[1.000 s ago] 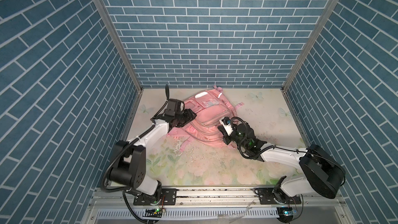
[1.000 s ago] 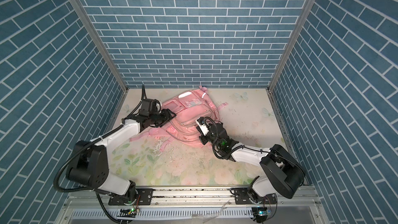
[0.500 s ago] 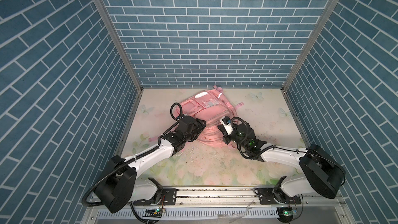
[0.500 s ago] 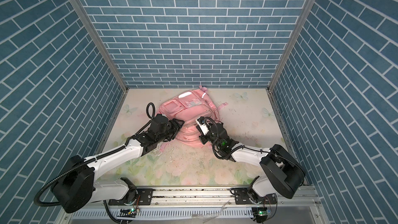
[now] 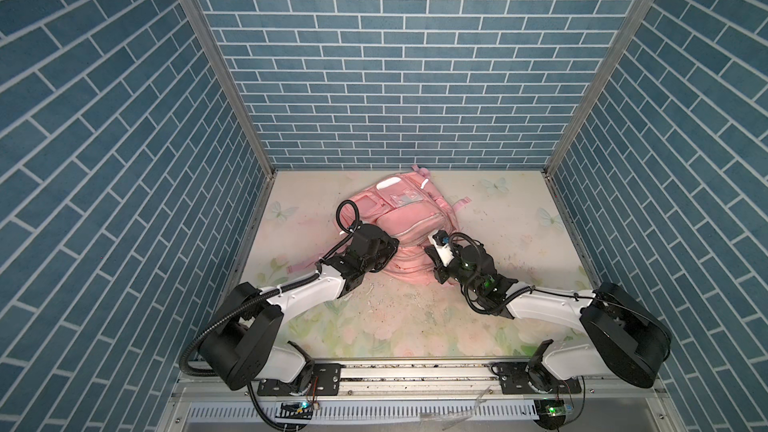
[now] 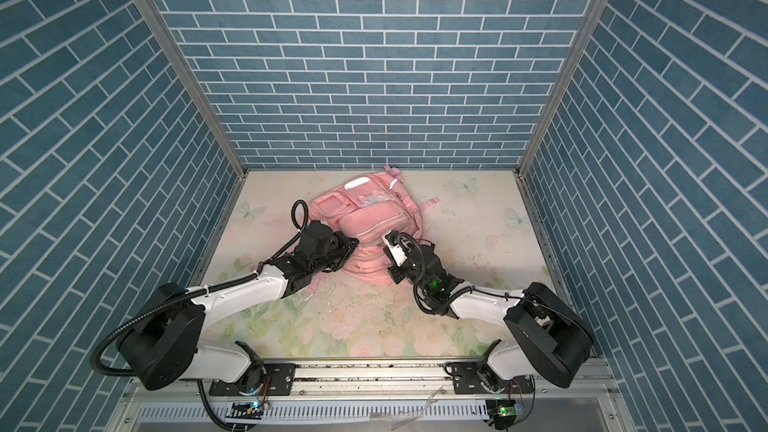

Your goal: Pack the student bag

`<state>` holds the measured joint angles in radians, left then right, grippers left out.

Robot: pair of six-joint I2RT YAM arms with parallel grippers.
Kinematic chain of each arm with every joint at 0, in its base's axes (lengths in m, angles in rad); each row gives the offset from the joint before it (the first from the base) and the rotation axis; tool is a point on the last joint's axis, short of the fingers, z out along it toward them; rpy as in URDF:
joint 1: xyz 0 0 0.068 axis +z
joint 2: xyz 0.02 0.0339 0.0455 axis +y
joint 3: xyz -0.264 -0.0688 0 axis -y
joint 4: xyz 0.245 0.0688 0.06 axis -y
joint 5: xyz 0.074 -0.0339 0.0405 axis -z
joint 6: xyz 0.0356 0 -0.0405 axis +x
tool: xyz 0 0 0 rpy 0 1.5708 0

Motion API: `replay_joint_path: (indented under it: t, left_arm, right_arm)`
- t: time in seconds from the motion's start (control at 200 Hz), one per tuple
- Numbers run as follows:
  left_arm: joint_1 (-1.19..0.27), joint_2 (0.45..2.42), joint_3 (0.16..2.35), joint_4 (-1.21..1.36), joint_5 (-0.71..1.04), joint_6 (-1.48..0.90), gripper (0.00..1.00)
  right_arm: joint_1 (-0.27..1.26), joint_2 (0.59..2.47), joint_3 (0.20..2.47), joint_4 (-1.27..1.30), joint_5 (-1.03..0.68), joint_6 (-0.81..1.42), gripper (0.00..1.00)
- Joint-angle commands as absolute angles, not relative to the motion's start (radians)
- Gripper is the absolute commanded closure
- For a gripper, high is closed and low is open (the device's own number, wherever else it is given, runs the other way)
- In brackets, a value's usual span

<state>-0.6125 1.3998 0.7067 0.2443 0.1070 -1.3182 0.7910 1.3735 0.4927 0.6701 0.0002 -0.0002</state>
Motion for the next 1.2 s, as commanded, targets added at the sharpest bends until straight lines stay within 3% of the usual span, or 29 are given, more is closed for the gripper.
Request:
replay_joint_path:
  t: [0.0,0.295,0.53,0.76,0.82,0.88,1.0,1.195]
  left_arm:
    - [-0.548,1.344,0.715,0.193,0.11,-1.211,1.0]
    - [-0.413,1.292,0.727,0.068,0.276,-1.067,1.0]
    - [-0.263,1.377,0.884,-0.143,0.472,-0.818,1.0]
    - [-0.18,1.44,0.969,-0.199,0.499,-0.739,1.0]
    - [-0.184,1.44,0.971,-0.191,0.502,-0.764,0.73]
    - [-0.204,1.42,0.956,-0.19,0.485,-0.815,0.62]
    - [-0.281,1.296,0.85,-0.113,0.38,-1.008,0.54]
    - [-0.504,1.112,0.661,0.052,0.093,-1.369,0.52]
  right_arm:
    - [0.709,1.322,0.466,0.672,0.07,0.009,1.0]
    - [0.621,1.34,0.504,0.641,-0.002,-0.05,1.0]
    - [0.626,1.382,0.512,0.668,-0.205,-0.007,1.0]
    - [0.7,1.437,0.552,0.688,-0.185,0.002,1.0]
    - [0.723,1.452,0.568,0.683,-0.166,0.002,1.0]
    - [0.741,1.461,0.574,0.684,-0.134,0.005,1.0]
    - [0.77,1.448,0.566,0.685,-0.063,0.008,1.0]
    - [0.778,1.431,0.546,0.681,-0.04,0.017,1.0]
